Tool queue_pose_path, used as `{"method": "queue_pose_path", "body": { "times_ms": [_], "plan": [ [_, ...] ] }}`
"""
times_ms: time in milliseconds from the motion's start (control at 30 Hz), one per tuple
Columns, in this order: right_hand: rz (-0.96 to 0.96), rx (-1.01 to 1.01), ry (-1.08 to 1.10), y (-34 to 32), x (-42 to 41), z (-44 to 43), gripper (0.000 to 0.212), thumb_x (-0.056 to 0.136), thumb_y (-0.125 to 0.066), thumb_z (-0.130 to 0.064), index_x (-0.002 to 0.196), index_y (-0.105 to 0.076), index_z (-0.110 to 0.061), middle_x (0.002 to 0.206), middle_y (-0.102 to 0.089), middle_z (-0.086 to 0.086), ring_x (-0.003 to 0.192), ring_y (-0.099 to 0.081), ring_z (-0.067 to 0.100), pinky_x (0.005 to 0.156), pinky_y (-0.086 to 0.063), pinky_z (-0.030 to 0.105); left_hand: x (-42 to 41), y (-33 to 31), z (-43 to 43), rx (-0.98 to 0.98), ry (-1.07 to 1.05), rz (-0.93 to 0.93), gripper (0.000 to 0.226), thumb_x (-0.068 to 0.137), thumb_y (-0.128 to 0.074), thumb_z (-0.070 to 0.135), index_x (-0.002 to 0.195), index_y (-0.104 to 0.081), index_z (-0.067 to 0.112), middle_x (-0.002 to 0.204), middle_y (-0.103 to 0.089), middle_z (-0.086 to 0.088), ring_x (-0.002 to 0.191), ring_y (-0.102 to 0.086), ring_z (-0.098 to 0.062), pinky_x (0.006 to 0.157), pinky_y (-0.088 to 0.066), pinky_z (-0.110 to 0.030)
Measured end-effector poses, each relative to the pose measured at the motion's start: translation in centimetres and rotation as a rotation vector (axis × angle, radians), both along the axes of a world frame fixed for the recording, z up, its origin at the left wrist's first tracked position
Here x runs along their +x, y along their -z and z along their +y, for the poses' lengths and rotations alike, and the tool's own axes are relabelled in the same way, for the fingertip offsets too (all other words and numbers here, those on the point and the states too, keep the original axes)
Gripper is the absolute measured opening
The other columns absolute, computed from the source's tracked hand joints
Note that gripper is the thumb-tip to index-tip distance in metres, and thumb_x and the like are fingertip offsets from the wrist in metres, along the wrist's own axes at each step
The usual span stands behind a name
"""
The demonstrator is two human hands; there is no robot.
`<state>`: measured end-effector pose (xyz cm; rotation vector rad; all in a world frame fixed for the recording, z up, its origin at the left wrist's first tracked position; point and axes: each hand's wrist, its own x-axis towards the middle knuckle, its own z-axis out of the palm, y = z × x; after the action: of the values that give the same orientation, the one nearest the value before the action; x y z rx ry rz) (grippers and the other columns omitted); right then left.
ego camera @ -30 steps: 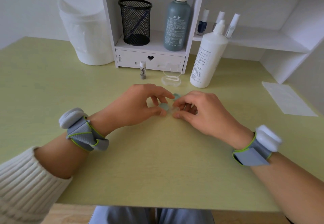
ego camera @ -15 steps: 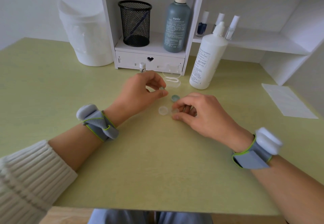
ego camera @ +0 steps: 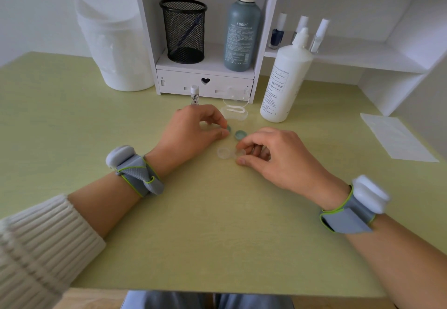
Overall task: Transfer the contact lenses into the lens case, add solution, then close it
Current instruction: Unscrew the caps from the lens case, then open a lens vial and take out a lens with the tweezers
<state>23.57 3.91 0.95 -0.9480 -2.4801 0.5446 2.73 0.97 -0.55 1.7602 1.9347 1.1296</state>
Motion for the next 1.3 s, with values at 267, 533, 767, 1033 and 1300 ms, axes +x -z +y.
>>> {"method": "queue_pose_path", "body": {
  "times_ms": [267,533,767,1033,1300],
  "plan": [
    [0.005,0.002,0.004,0.0,0.0,0.0,0.020,0.082,-0.084,-0.022,0.101,-0.078,-0.017,0.085,-0.065,-0.006,0.070,-0.058,0.000,0.069,-0.043,0.006,0.0,-0.1,-0.1,-0.005,0.001,0.001,0.011,0.078,-0.082,0.029,0.084,-0.073,0.030,0.095,-0.075,0.014,0.098,-0.066,-0.002,0.085,-0.051,-0.024],
    [0.020,-0.002,0.014,0.1,0.0,-0.1,0.021,0.082,-0.083,-0.022,0.102,-0.078,-0.018,0.088,-0.068,-0.004,0.074,-0.062,0.006,0.069,-0.045,0.008,-0.5,-0.6,-0.4,0.112,-0.071,-0.053,0.012,0.082,-0.080,0.029,0.088,-0.070,0.025,0.090,-0.072,0.015,0.085,-0.065,-0.001,0.063,-0.039,-0.010],
    [0.012,0.012,0.013,0.3,0.1,-0.2,0.022,0.082,-0.082,-0.025,0.103,-0.076,-0.020,0.088,-0.065,-0.008,0.071,-0.057,-0.001,0.068,-0.042,0.006,-1.8,-0.7,0.1,0.243,-0.273,-0.112,0.045,0.079,-0.082,0.025,0.111,-0.052,0.012,0.111,-0.051,0.001,0.090,-0.054,-0.012,0.074,-0.041,-0.016],
    [0.038,0.019,0.009,0.6,0.0,0.0,0.023,0.080,-0.083,-0.027,0.100,-0.074,-0.021,0.086,-0.063,-0.012,0.075,-0.058,0.005,0.067,-0.040,0.005,-3.0,0.1,2.3,0.120,-0.263,-0.146,0.056,0.080,-0.083,0.028,0.124,-0.052,0.013,0.120,-0.060,0.000,0.103,-0.058,-0.016,0.070,-0.039,-0.013],
    [0.036,0.009,-0.001,0.8,0.0,0.1,0.025,0.081,-0.082,-0.030,0.102,-0.072,-0.023,0.087,-0.060,-0.014,0.079,-0.058,0.007,0.068,-0.040,0.005,-3.3,0.3,3.4,0.114,-0.253,-0.142,0.035,0.085,-0.076,0.021,0.114,-0.059,0.012,0.104,-0.068,0.003,0.093,-0.064,-0.019,0.072,-0.045,-0.016]
  ]
}}
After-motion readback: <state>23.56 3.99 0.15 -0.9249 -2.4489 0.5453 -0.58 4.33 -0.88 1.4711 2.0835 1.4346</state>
